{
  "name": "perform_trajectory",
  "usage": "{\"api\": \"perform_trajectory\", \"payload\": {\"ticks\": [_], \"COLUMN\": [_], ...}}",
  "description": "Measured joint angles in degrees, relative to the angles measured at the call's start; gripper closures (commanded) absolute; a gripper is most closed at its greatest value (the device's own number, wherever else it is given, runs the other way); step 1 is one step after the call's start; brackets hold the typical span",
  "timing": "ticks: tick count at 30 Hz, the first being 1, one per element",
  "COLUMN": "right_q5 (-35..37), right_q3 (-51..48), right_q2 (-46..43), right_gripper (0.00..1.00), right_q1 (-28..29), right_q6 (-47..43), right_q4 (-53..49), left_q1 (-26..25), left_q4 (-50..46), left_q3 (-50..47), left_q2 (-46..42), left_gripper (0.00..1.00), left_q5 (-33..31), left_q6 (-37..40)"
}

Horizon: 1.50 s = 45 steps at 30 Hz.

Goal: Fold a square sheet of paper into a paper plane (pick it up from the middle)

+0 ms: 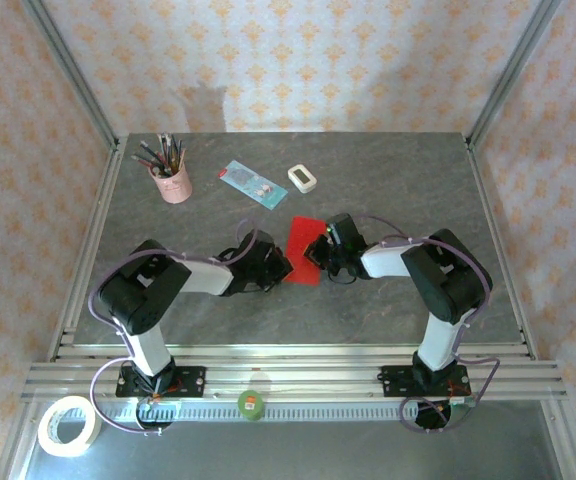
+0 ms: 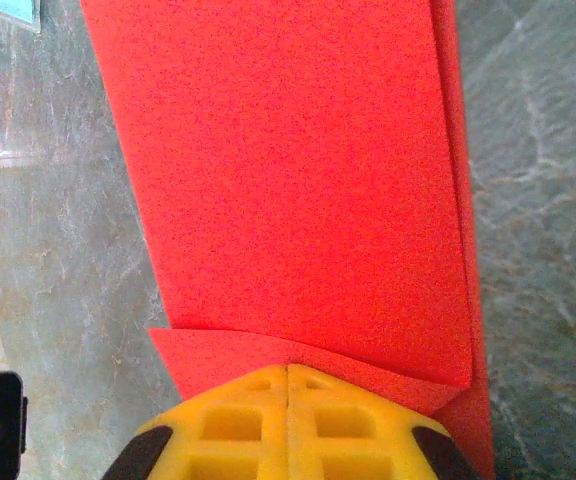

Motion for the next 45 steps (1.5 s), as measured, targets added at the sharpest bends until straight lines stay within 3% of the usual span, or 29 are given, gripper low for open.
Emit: {"api": "perform_trajectory", "payload": {"ticks": [12,18,24,33,45], "right_q5": [-0.1,-1.5,-3.8,-6.2,-0.6], "right_q3": [0.4,1.4,3.1,5.2,-1.1], "right_q2": [0.0,0.0,0.0,-5.9,-10.3], "right_gripper": [1.00,1.00,1.00,0.89,0.74], "right_q1": [0.0,-0.3,-0.9,-1.7,-3.5], "right_q6": [-0.5,-3.3,-8.0,-11.5,-0.6], "right_q4": [-0.6,-1.6,-4.9,-7.7,-5.4], "left_q1": [0.8,1.4,1.8,4.5,5.9], "left_q4": [-0.8,-9.2,-8.3,-6.0,-5.6], "left_q3": [-7.1,-2.6,1.7,5.1,10.6], "left_q2": [-7.3,-10.1,-10.5,-3.3,0.6], "left_gripper": [1.00,1.00,0.97,0.89,0.86], "left_q5": [-1.6,-3.6,-2.8,3.5,10.2], "left_q6": [-2.7,0.6,4.5,8.4,13.9]}}
